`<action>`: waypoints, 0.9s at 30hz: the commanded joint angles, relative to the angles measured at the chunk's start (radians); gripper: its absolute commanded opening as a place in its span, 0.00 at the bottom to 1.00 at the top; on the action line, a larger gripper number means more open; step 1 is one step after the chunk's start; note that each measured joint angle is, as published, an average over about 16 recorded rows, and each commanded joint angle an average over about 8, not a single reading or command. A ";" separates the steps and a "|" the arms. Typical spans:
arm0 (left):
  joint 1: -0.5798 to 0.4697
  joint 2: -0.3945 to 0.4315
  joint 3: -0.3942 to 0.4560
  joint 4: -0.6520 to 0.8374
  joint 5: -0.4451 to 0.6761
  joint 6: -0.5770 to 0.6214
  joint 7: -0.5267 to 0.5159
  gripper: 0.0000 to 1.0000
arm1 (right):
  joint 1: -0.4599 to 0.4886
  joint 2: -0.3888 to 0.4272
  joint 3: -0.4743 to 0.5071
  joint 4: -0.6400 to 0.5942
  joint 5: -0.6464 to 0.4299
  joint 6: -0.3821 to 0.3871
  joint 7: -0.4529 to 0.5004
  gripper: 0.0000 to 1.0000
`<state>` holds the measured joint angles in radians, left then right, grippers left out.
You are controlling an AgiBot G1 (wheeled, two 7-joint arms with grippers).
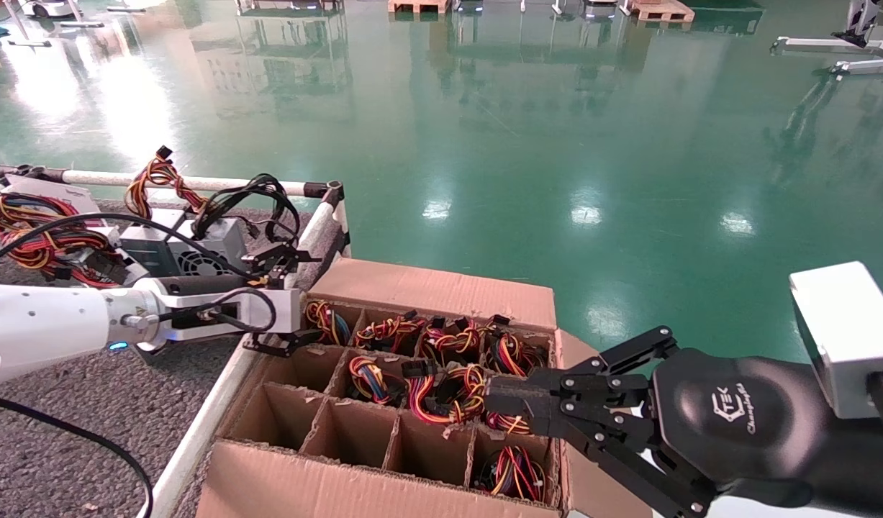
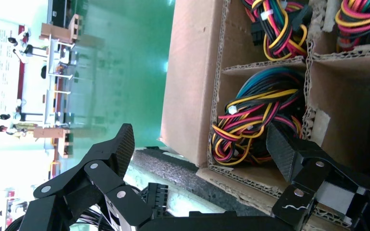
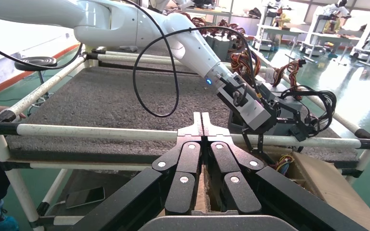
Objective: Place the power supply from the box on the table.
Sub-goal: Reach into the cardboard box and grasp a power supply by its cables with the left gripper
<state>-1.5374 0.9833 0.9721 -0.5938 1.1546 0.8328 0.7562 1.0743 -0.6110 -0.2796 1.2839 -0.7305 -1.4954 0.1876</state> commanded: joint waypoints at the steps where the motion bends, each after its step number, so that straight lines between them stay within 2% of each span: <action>1: -0.002 0.002 0.001 0.006 0.002 -0.001 0.004 0.92 | 0.000 0.000 0.000 0.000 0.000 0.000 0.000 0.00; 7: -0.006 0.011 0.004 0.025 0.003 0.000 0.014 0.17 | 0.000 0.000 0.000 0.000 0.000 0.000 0.000 0.00; 8: -0.006 0.012 0.004 0.027 0.002 0.001 0.016 0.06 | 0.000 0.000 0.000 0.000 0.000 0.000 0.000 0.00; 9: -0.006 0.014 0.004 0.030 0.002 0.001 0.017 0.00 | 0.000 0.000 0.000 0.000 0.000 0.000 0.000 0.00; 27: -0.009 0.042 -0.005 0.073 -0.016 0.006 0.047 0.00 | 0.000 0.000 0.000 0.000 0.000 0.000 0.000 0.00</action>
<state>-1.5461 1.0243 0.9671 -0.5211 1.1387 0.8390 0.8034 1.0743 -0.6110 -0.2796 1.2839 -0.7305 -1.4954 0.1876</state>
